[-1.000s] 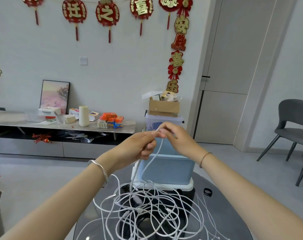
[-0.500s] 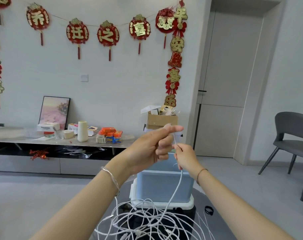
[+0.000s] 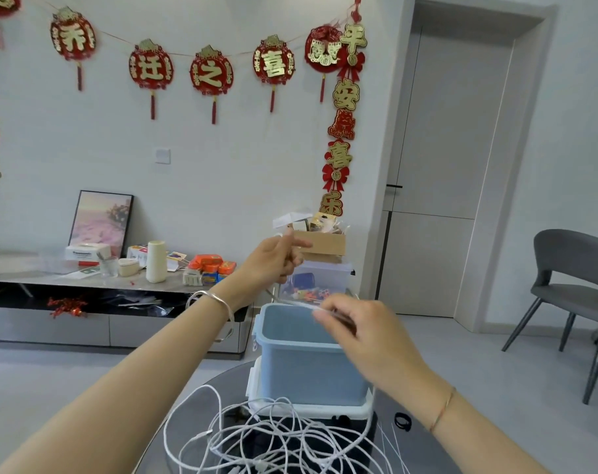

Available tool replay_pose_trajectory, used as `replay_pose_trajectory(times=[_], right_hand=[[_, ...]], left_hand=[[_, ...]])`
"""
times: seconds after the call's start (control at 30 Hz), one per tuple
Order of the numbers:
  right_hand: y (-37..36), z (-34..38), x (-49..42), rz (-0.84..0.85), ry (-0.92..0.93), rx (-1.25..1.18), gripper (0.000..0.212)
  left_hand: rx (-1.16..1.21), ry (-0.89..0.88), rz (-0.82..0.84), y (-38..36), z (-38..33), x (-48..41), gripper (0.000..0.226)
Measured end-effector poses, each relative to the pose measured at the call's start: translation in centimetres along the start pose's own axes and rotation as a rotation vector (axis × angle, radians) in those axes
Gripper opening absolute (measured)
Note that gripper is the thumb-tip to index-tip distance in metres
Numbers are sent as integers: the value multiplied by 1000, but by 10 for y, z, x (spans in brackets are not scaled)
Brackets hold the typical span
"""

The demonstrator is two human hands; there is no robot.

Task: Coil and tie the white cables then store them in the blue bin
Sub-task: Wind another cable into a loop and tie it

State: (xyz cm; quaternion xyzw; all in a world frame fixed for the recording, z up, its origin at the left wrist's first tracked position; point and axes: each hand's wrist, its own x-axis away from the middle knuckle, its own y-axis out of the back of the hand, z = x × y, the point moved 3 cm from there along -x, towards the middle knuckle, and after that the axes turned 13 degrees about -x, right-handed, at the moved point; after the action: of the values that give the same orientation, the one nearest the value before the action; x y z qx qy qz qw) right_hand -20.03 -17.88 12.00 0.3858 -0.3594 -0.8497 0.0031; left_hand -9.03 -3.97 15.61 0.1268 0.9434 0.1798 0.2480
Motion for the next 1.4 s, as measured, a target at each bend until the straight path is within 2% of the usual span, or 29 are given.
replay_pose_trajectory(times=[0.17, 0.23, 0.3, 0.4, 0.5, 0.57, 0.67, 0.73, 0.8, 0.9, 1.0, 1.1, 1.2, 1.33, 1.4], right_hand=[[27, -3, -15, -252, 29, -201, 22], [35, -10, -24, -317, -19, -305, 16], [39, -20, -32, -330, -85, -414, 13], [37, -30, -35, -326, -161, -562, 8], [26, -39, -33, -335, -270, -716, 6], [14, -45, -33, -325, -358, -803, 8], [-7, -52, -31, -313, -406, -813, 20], [-24, -55, -28, -225, -414, -723, 29], [-42, -55, -23, -73, -406, -614, 27], [-57, -52, -10, 103, -408, -457, 27], [-63, -41, 4, 269, -381, -343, 33], [-58, -22, 12, 385, -284, -202, 28], [-41, -4, 10, 304, -187, -167, 25], [-3, 2, -9, -18, -102, -276, 18], [12, -1, -18, -122, -109, -366, 15]], left_hand=[[-230, -34, 306, -20, 0, 25, 52], [-241, -66, 454, -29, -3, 34, 47], [-120, -37, 546, -33, -6, 40, 43], [196, 60, 665, -37, -10, 43, 50], [411, 58, 766, -39, -18, 47, 52], [498, 32, 725, -38, -22, 47, 49], [624, 2, 564, -35, -24, 41, 47], [715, -10, 428, -31, -21, 35, 44], [750, -1, 286, -27, -15, 29, 43], [702, 25, 101, -18, -4, 20, 41], [622, 36, 7, -11, 7, 15, 43], [402, 26, -64, -6, 19, 15, 48], [181, 53, -32, -6, 31, 18, 50], [-158, -21, 175, -14, 28, 34, 52], [-213, -43, 283, -19, 18, 44, 59]])
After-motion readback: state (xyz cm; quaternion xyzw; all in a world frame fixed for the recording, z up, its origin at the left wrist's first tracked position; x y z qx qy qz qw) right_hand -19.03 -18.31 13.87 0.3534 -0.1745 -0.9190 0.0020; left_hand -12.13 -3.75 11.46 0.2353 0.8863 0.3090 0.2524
